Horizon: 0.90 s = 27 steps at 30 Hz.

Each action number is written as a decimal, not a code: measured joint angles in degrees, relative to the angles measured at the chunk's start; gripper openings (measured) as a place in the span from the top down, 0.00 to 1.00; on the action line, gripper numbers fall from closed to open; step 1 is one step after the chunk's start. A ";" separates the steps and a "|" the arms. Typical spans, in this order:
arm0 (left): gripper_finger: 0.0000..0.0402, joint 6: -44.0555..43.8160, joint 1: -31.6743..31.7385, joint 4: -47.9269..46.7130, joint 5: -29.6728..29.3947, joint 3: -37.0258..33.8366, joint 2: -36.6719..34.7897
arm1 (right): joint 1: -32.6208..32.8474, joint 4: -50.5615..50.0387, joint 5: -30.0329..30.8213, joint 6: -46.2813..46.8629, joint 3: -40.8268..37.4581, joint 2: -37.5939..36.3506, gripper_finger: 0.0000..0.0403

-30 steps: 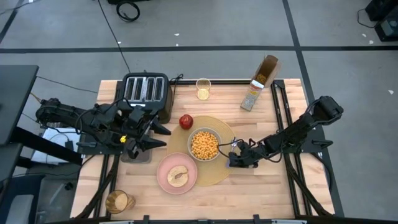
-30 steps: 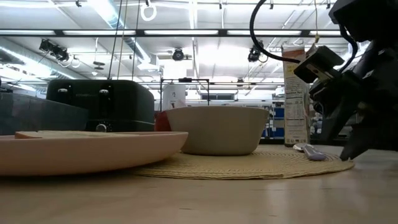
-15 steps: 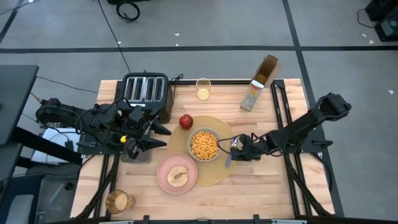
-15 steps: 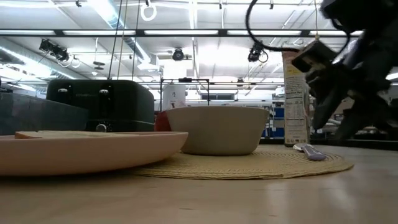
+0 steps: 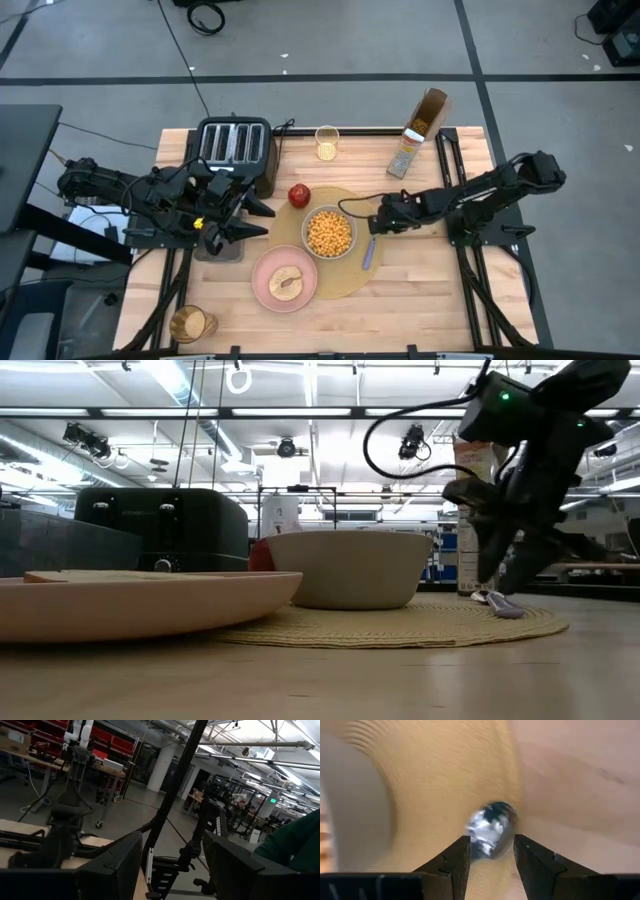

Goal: Arrange a breakfast setting
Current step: Put the purple spoon on the table mat to the right of the gray bowl

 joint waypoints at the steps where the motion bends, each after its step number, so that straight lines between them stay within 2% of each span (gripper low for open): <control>1: 0.46 -0.10 0.00 0.00 0.01 0.00 0.00 | -0.59 1.14 -0.17 -1.04 0.00 0.00 0.61; 9: 0.46 -0.11 0.00 0.01 0.00 0.00 0.00 | -3.54 3.92 -0.48 -4.60 0.00 0.00 0.61; 21: 0.46 -0.92 -0.02 0.02 0.00 0.00 0.00 | -2.79 2.14 -1.49 -8.45 0.02 -1.17 0.61; 27: 0.46 -0.94 -0.02 0.03 0.00 0.00 0.00 | -2.13 1.51 -0.64 -9.10 0.02 2.16 0.61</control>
